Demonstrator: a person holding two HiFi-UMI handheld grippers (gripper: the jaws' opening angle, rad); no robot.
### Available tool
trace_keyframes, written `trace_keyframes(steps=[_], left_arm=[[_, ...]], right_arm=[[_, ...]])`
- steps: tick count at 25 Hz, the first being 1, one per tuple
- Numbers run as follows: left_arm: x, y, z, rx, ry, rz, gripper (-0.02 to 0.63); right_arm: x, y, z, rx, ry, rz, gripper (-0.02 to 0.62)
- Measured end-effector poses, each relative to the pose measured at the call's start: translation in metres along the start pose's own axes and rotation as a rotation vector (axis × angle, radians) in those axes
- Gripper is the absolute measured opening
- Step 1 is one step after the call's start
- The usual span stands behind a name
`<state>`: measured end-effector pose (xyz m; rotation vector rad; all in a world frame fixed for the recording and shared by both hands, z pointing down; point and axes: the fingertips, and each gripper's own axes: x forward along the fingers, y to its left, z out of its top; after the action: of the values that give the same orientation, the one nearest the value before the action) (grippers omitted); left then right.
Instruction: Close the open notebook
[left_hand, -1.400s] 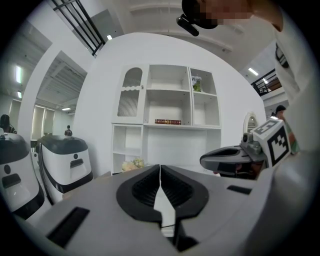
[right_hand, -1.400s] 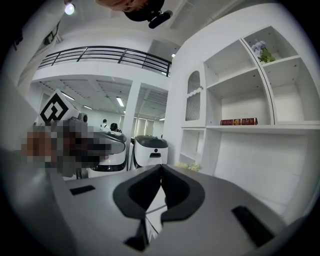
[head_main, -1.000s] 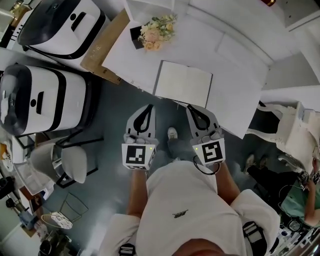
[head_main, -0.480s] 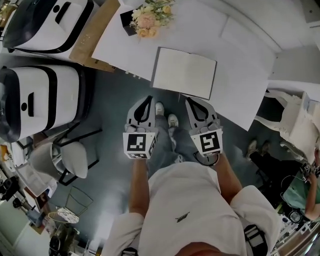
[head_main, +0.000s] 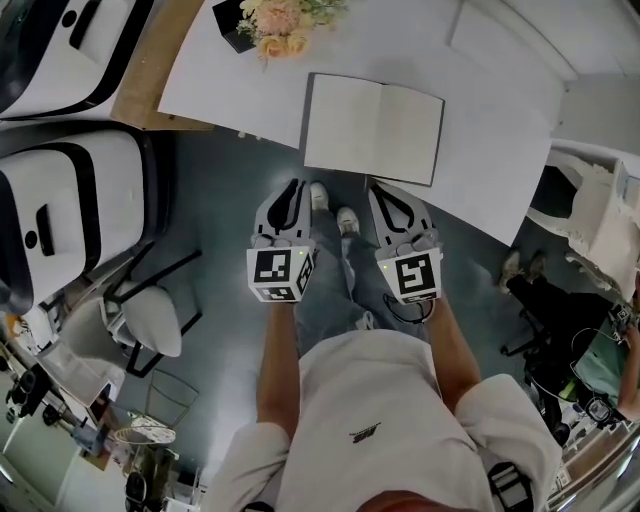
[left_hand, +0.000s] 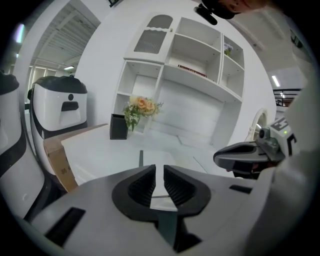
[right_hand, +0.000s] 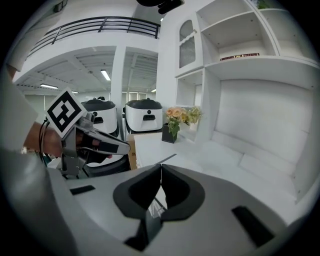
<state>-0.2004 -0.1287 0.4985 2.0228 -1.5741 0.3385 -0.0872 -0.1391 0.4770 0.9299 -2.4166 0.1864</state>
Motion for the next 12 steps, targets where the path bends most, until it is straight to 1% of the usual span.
trace_keyframes(steps=[7, 12], left_arm=[[0.030, 0.020, -0.033, -0.013, 0.058, -0.019, 0.000], [0.054, 0.031, -0.055, -0.011, 0.116, -0.026, 0.000]], right_arm=[[0.022, 0.007, -0.034, 0.023, 0.057, -0.019, -0.005], [0.037, 0.007, -0.051, 0.006, 0.093, -0.037, -0.005]])
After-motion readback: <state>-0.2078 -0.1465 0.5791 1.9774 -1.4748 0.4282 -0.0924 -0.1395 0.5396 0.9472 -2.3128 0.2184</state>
